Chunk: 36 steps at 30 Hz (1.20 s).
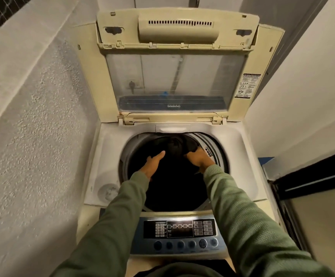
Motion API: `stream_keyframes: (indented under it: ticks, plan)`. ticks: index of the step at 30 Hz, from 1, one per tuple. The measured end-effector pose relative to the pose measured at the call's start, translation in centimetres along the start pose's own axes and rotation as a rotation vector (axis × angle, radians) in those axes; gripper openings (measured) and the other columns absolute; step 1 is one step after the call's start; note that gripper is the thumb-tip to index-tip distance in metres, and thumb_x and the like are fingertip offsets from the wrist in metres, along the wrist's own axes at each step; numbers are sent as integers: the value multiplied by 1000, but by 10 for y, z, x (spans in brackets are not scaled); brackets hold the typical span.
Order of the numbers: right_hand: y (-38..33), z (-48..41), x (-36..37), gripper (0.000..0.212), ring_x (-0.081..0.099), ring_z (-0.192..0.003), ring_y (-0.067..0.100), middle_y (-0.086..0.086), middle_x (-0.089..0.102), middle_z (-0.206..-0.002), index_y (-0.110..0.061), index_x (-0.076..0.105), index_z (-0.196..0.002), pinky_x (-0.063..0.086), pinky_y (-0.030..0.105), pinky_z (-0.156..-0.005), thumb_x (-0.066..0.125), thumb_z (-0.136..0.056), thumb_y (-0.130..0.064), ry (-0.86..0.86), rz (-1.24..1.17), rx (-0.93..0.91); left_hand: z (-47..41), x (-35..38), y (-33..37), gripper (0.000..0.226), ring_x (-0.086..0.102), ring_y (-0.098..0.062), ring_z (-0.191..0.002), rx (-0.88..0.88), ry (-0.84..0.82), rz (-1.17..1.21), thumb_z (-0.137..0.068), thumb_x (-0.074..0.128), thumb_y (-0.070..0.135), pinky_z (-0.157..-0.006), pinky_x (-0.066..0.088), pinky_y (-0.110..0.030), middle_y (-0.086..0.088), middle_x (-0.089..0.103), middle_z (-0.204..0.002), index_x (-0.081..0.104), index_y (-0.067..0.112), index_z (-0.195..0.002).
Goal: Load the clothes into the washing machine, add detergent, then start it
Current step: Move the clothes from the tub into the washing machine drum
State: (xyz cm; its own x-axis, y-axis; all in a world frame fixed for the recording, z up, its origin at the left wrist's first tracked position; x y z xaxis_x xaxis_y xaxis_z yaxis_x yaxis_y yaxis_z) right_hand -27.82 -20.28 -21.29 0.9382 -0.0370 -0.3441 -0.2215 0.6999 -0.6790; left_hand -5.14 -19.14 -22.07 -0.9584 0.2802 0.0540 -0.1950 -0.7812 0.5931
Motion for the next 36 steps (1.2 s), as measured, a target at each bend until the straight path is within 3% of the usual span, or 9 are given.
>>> stream_keyframes:
  ticks: [4, 7, 13, 15, 18, 22, 27, 32, 36]
  plan:
    - [-35, 66, 12, 56, 55, -109, 31, 11, 46, -134, -6, 30, -144, 55, 44, -83, 52, -93, -11, -41, 6, 61, 49, 12, 28, 98, 31, -35, -141, 59, 36, 39, -86, 55, 64, -115, 28, -52, -9, 23, -158, -3, 29, -155]
    - [-38, 62, 20, 53, 54, -73, 21, 13, 50, -111, -5, 29, -144, 54, 34, -66, 48, -96, -8, -43, -33, 38, 47, 10, 41, 88, 33, -34, -140, 130, 68, 40, -94, 53, 51, -115, 28, -49, -15, 27, -156, -5, 24, -155]
    - [-38, 67, 30, 44, 55, -65, 19, 11, 58, -95, -14, 40, -128, 53, 33, -59, 61, -90, -20, -55, 35, 6, 48, 6, 42, 76, 49, -34, -124, 192, 139, -115, -93, 52, 53, -105, 39, -47, -17, 44, -142, 12, 25, -152]
    - [-32, 72, 28, 37, 56, -67, 20, 10, 60, -93, -17, 43, -121, 54, 35, -62, 62, -89, -22, -53, 74, -3, 53, 6, 38, 66, 55, -29, -112, 207, 144, -156, -96, 49, 49, -92, 44, -40, -15, 52, -130, 19, 21, -148]
    - [-29, 79, 21, 22, 60, -69, 23, 9, 61, -89, -18, 53, -105, 56, 37, -60, 64, -87, -23, -4, 193, -58, 61, 11, 35, 39, 55, -19, -81, 241, 136, -219, -99, 48, 39, -67, 44, -30, -10, 58, -107, 41, 18, -130]
    - [-35, 92, 11, 10, 62, -76, 25, 11, 65, -94, -27, 58, -80, 48, 29, -57, 67, -80, -24, 64, 288, -177, 69, 25, 37, 11, 53, -17, -68, 324, 96, -314, -98, 50, 24, -60, 44, -28, -8, 61, -91, 56, 16, -103]
    - [-51, 108, 0, 13, 60, -68, 19, 1, 64, -77, -28, 59, -73, 49, 28, -62, 66, -81, -20, 73, 290, -289, 86, 50, 54, 9, 52, -18, -62, 413, 64, -358, -97, 50, 20, -55, 43, -26, -6, 60, -81, 57, 15, -96]
    - [-66, 130, -26, 8, 55, -60, 7, -1, 63, -74, -17, 65, -87, 46, 18, -61, 66, -83, -10, 88, 313, -384, 98, 78, 66, 12, 56, -18, -62, 463, 33, -354, -96, 51, 19, -54, 45, -27, -5, 62, -79, 59, 21, -88]
    - [-60, 141, -42, 7, 59, -68, 14, 1, 65, -77, -18, 66, -86, 48, 23, -64, 66, -83, -11, 109, 313, -412, 108, 101, 69, 11, 56, -17, -61, 495, 18, -323, -97, 51, 17, -54, 45, -27, -5, 62, -80, 61, 17, -94]
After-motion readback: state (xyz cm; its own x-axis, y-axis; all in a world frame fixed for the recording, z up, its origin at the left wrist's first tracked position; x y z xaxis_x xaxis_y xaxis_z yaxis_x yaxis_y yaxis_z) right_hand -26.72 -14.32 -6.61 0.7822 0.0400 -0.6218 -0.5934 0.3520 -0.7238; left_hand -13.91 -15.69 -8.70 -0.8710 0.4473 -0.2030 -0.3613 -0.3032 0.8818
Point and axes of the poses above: each hand's wrist, its own z-axis away from the middle knuckle, its own x-axis out of the palm, y = z × x, the point moved 10 cm from there along -z, towards the middle knuckle
